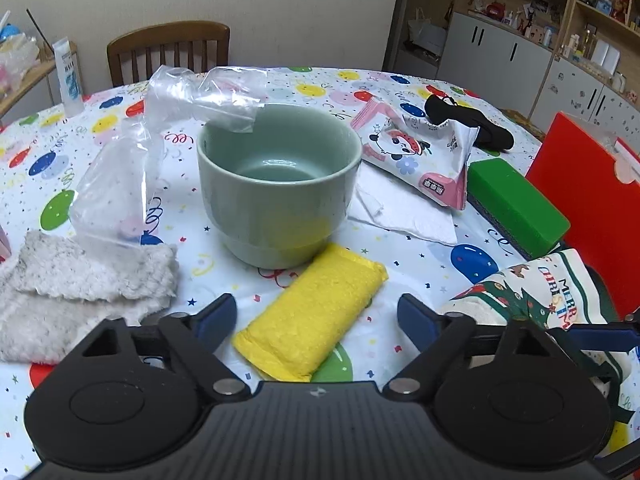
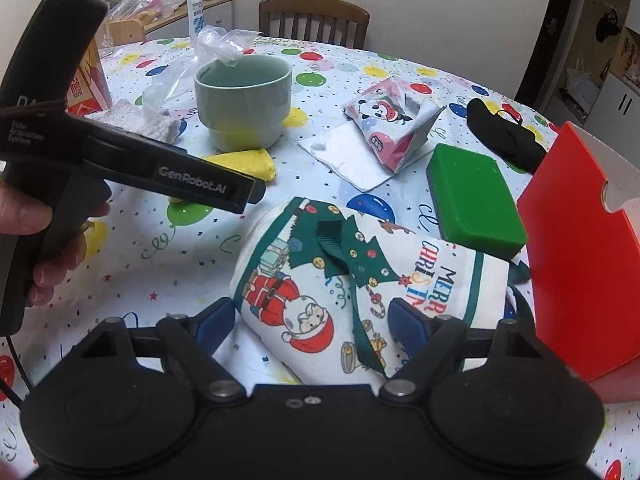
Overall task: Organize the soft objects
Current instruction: 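Grasp the yellow sponge with the left gripper while the right grasps the Christmas bag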
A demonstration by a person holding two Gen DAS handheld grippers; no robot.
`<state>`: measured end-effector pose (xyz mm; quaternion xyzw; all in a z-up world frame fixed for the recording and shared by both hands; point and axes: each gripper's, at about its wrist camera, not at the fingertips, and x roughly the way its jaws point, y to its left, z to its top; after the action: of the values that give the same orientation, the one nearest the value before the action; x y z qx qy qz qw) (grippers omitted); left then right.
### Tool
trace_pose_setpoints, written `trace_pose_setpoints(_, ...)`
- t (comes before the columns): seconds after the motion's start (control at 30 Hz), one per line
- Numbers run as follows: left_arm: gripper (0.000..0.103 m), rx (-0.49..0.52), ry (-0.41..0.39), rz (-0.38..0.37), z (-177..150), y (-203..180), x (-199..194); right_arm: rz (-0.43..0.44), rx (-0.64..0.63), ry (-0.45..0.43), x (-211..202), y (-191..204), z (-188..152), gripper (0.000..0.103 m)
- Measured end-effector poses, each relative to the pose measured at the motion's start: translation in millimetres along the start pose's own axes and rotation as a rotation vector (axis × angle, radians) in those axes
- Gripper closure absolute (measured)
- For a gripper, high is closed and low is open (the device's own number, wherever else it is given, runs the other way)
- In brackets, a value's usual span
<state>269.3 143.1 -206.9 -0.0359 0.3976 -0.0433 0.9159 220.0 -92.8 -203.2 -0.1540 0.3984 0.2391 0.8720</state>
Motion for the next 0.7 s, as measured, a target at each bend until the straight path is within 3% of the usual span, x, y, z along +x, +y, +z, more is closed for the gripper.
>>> trace_pose_setpoints(0.13, 0.037, 0.014, -0.006, 0.025, 2, -3, 0, 0.001, -0.014, -0.001, 0, 3, 0, 0.032)
trace_pose_setpoints(0.2, 0.041, 0.021, -0.006, 0.028, 3, -3, 0, -0.003, -0.019, 0.002, -1, 4, 1, 0.036)
trace_pose_setpoints(0.3, 0.042, 0.027, -0.003, 0.028, 3, -4, 0, -0.005, -0.018, 0.013, 0, 4, 2, 0.039)
trace_pose_setpoints(0.7, 0.049, -0.008, 0.005, 0.051, 2, -10, -2, 0.001, 0.039, -0.015, -11, -2, 4, 0.076)
